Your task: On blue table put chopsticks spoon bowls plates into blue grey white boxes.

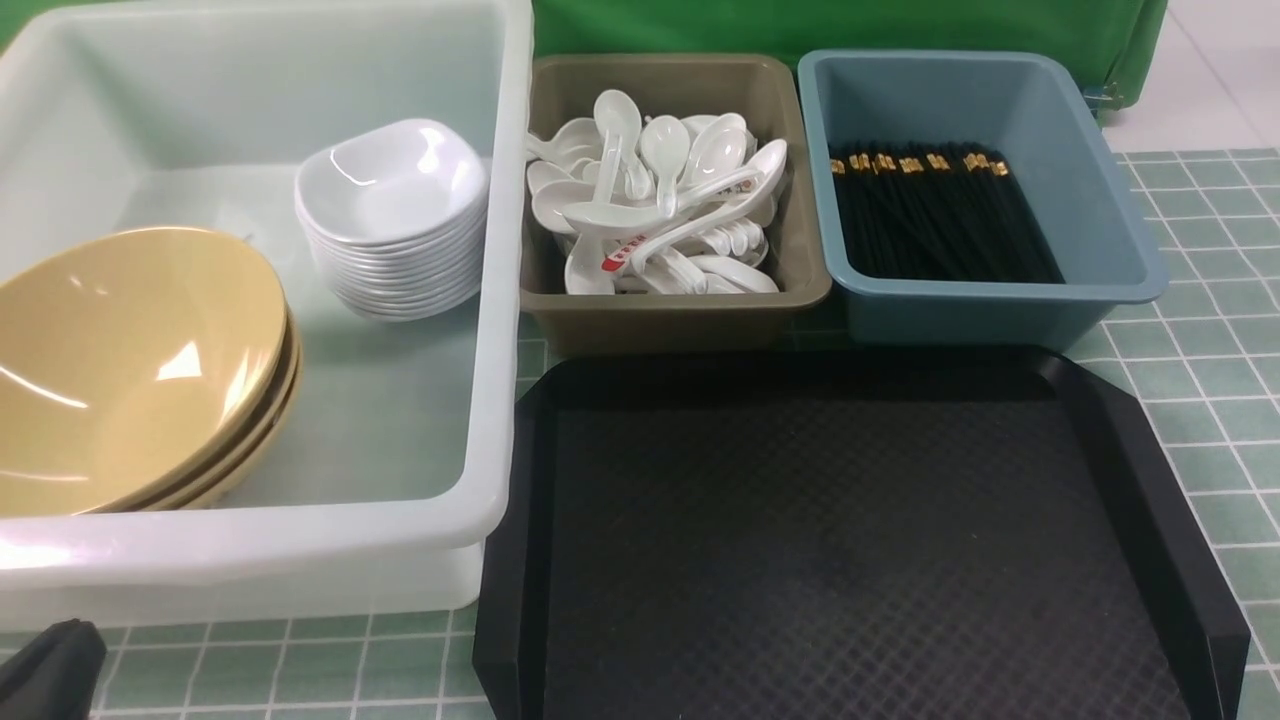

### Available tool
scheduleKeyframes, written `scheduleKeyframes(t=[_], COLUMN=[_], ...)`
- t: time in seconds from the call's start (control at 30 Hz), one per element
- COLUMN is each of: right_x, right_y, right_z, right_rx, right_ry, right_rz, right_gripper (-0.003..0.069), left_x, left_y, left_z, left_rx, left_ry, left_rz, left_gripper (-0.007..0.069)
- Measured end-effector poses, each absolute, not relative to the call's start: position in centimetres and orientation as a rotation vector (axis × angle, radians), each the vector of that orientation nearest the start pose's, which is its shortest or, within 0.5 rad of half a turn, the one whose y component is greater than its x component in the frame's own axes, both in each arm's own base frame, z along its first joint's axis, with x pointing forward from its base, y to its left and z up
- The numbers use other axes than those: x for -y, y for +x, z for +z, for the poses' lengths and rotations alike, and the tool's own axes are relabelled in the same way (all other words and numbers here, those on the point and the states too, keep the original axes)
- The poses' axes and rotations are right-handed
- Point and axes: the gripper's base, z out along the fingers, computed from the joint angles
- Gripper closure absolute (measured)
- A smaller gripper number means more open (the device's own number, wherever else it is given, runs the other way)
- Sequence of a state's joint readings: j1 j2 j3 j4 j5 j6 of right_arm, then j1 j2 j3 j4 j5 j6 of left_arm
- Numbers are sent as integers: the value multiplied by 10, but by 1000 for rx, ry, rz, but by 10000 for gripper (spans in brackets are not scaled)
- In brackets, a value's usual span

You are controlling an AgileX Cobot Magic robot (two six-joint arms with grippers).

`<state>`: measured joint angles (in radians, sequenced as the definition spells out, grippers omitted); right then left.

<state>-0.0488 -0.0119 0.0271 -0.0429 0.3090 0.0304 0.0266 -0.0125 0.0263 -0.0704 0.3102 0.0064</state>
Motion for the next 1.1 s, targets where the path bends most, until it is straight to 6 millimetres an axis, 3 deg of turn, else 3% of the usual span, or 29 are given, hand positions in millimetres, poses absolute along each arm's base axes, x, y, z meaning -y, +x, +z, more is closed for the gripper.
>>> scheduleKeyframes(t=[1.1], right_x=[4], right_y=[54], right_z=[177], right_rx=[-1807], right_ry=[44], right_rz=[-54], right_gripper=[569], left_x=[0], left_y=[54], left_z=[177], left_rx=[-1806], left_ry=[-58], left_rz=[-31], left_gripper=[637])
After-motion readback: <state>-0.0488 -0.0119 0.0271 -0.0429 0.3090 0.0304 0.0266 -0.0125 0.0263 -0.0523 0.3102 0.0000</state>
